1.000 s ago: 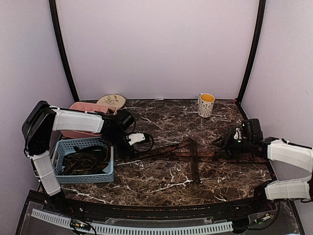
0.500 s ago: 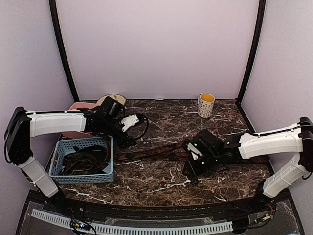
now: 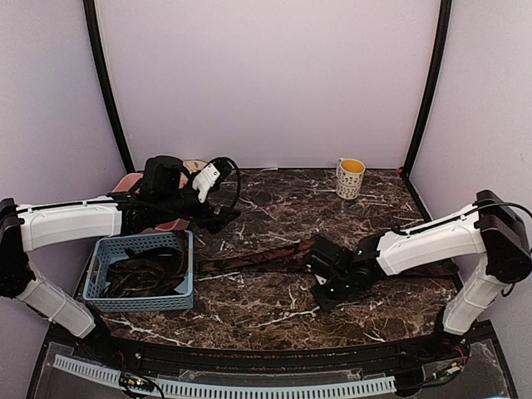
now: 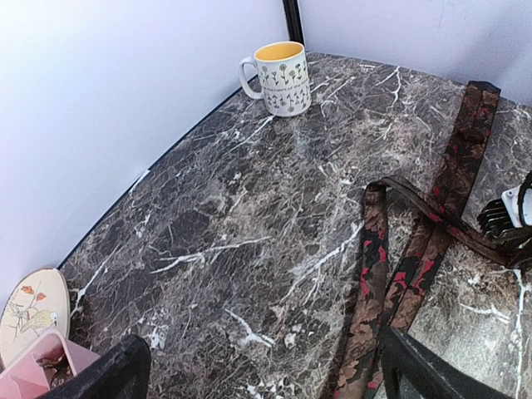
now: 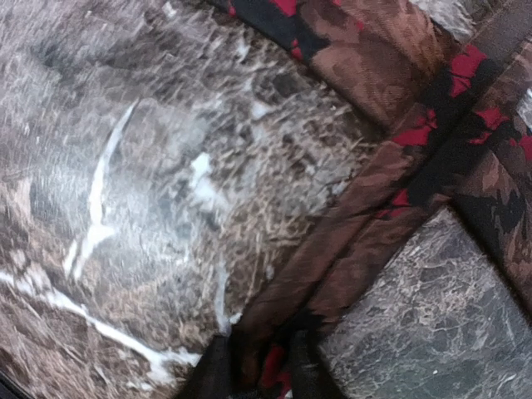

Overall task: Roll the ties
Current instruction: Tie the tie at the center of the board.

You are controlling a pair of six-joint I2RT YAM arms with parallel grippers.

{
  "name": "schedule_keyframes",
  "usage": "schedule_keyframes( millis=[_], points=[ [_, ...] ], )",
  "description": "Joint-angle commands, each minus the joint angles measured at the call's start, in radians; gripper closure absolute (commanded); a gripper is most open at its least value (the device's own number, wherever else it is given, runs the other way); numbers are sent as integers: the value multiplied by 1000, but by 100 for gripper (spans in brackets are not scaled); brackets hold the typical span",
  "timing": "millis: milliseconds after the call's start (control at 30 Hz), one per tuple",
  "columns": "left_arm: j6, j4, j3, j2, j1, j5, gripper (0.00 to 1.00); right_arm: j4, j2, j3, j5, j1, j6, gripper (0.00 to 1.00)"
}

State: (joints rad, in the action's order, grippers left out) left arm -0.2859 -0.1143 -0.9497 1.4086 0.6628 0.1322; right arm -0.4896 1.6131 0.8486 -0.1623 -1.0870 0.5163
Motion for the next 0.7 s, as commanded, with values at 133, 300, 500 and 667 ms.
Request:
schedule_keyframes(
  millis=[133, 300, 500, 667],
  points=[
    [5, -128, 43, -8, -2, 168, 6, -69, -2, 38, 59, -13, 18, 100],
    [-24, -172, 65, 23, -1, 307, 13, -21, -223, 148, 228, 36, 3, 100],
    [-88, -240, 69, 38, 117, 370, 14, 98, -405, 215, 613, 220, 64, 100],
    [-74, -390, 66, 58, 216, 373, 11, 53, -446, 330, 730, 292, 76, 100]
  ],
)
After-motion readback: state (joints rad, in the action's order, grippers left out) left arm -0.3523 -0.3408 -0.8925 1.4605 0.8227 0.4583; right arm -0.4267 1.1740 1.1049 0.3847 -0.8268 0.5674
